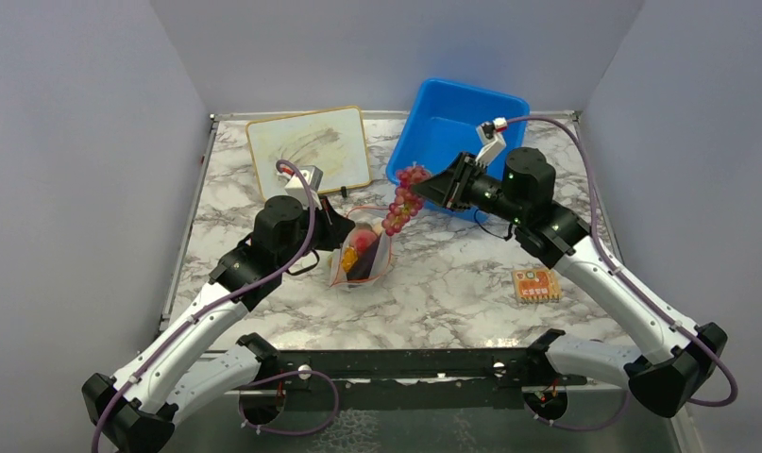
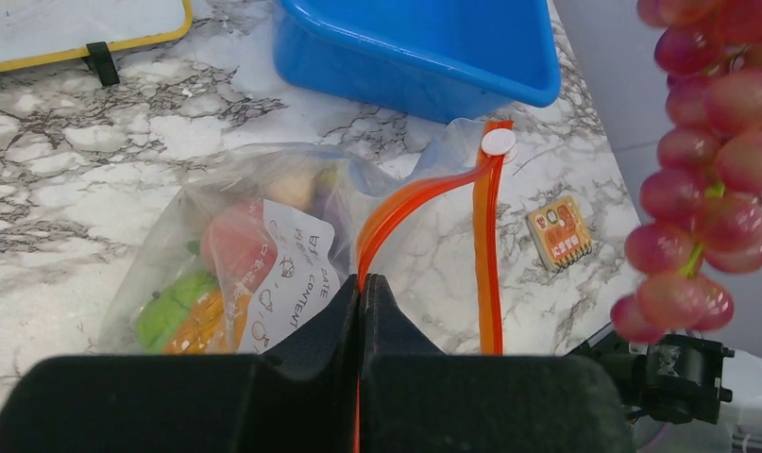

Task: Place the food in the zip-top bag and seal the zipper
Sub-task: Place the fake fruit in the zipper food storage bag.

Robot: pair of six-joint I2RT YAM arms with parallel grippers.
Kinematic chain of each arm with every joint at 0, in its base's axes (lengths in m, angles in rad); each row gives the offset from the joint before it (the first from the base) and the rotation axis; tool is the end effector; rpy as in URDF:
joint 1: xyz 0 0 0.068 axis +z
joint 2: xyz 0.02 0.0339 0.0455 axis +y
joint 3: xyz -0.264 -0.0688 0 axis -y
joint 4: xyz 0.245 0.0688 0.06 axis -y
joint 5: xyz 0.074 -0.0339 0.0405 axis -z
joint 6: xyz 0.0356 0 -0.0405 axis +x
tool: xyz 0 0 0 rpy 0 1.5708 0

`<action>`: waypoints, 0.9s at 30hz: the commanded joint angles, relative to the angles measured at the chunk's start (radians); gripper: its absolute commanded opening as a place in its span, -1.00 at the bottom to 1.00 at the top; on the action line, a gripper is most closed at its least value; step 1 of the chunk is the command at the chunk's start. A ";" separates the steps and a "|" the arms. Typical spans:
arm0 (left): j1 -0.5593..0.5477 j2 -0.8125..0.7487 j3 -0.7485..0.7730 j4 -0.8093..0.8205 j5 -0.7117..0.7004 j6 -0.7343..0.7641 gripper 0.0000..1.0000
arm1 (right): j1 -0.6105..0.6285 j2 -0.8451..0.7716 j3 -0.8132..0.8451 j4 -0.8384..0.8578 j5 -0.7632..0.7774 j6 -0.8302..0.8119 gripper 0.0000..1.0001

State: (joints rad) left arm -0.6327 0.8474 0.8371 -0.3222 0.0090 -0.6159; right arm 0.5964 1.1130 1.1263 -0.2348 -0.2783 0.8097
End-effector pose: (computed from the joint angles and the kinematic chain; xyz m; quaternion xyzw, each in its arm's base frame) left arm 0.1566 -0.1152 0.3331 0.0095 0.8143 -0.3422 0.4687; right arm 0.2039 0.1502 0.3898 -0.0038 0.7782 0.4826 0.4019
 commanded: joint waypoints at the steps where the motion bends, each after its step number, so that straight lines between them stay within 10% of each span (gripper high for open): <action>1: -0.002 0.000 0.025 0.041 0.016 -0.024 -1.00 | 0.065 0.022 0.005 0.011 -0.036 0.074 -0.61; 27: -0.002 -0.008 0.017 0.072 0.076 -0.138 -1.00 | 0.355 0.096 -0.029 0.014 0.321 -0.040 -0.60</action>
State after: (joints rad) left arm -0.6327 0.8520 0.8371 -0.3000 0.0532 -0.7307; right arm 0.9077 1.1988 1.1168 -0.2371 -0.0994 0.8040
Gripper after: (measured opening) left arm 0.012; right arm 0.204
